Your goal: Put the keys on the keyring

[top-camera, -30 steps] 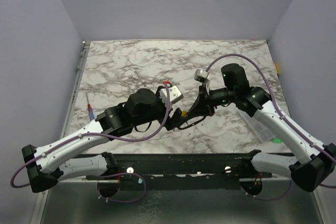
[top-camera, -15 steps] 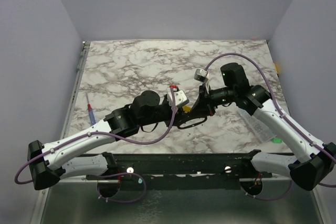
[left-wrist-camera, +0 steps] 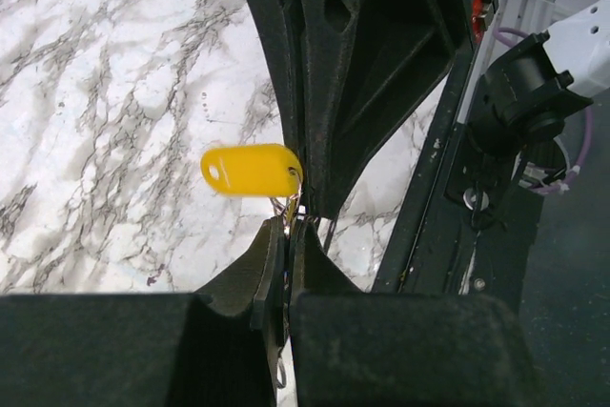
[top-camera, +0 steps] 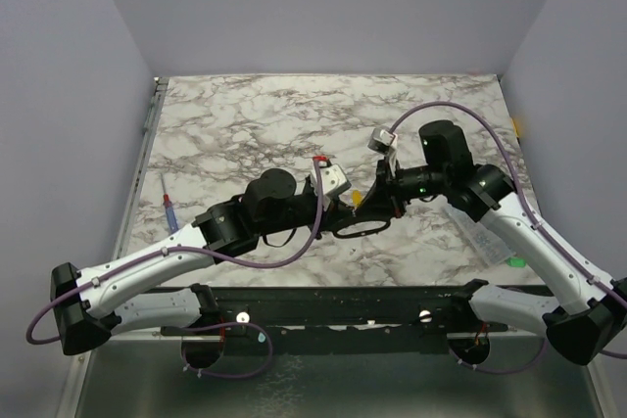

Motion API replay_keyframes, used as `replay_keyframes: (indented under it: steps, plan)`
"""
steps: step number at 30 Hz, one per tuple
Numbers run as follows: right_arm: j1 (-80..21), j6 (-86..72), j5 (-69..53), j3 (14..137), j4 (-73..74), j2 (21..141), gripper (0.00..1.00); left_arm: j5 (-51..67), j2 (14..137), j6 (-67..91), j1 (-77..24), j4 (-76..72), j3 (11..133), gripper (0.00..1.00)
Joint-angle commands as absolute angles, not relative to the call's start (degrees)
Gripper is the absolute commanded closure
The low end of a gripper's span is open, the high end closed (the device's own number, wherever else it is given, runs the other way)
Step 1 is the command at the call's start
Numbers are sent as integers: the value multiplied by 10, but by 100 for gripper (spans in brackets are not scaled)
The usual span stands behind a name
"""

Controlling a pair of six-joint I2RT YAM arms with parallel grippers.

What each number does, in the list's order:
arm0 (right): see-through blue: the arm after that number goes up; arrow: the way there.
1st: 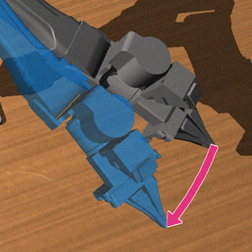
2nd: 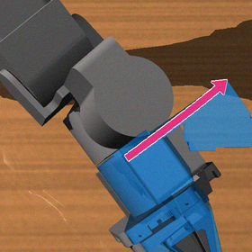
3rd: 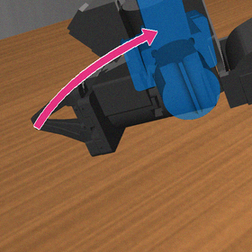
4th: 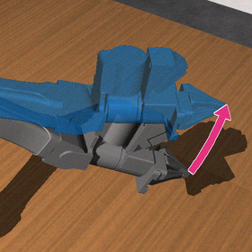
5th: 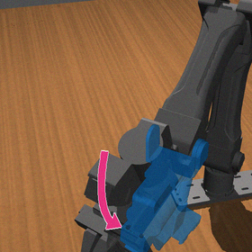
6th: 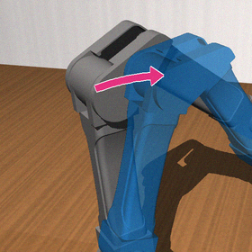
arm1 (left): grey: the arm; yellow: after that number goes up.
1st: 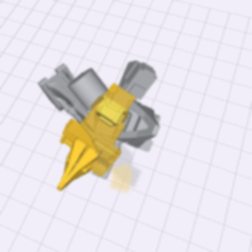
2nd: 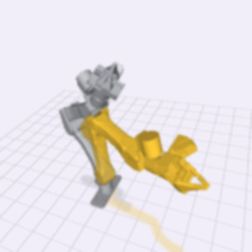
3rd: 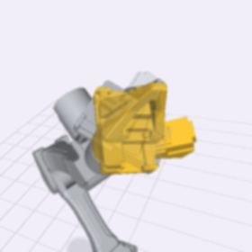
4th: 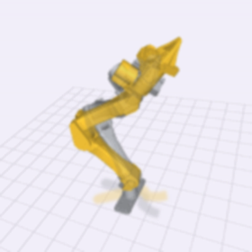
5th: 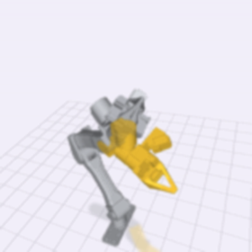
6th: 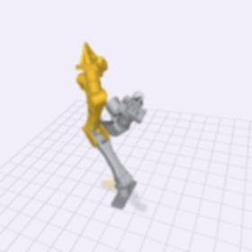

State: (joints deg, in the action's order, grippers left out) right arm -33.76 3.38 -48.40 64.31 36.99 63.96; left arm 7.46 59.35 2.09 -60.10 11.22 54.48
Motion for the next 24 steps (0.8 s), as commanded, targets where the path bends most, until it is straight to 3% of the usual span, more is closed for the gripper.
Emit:
replay_keyframes:
  steps: [1, 4, 8, 16, 24]
  plan:
    - [-342, 32, -479, 630, 381, 612, 95, 53, 575, 48, -596, 113, 553, 100]
    - [-341, 38, -481, 622, 385, 602, 92, 47, 572, 56, -595, 124, 555, 100]
    - [-342, 40, -488, 620, 394, 597, 76, 39, 563, 61, -593, 131, 557, 100]
    - [-342, 36, -484, 620, 379, 603, 67, 34, 561, 61, -593, 135, 557, 100]
    - [-342, 2, -436, 614, 311, 573, 50, -70, 570, 89, -593, 130, 550, 100]
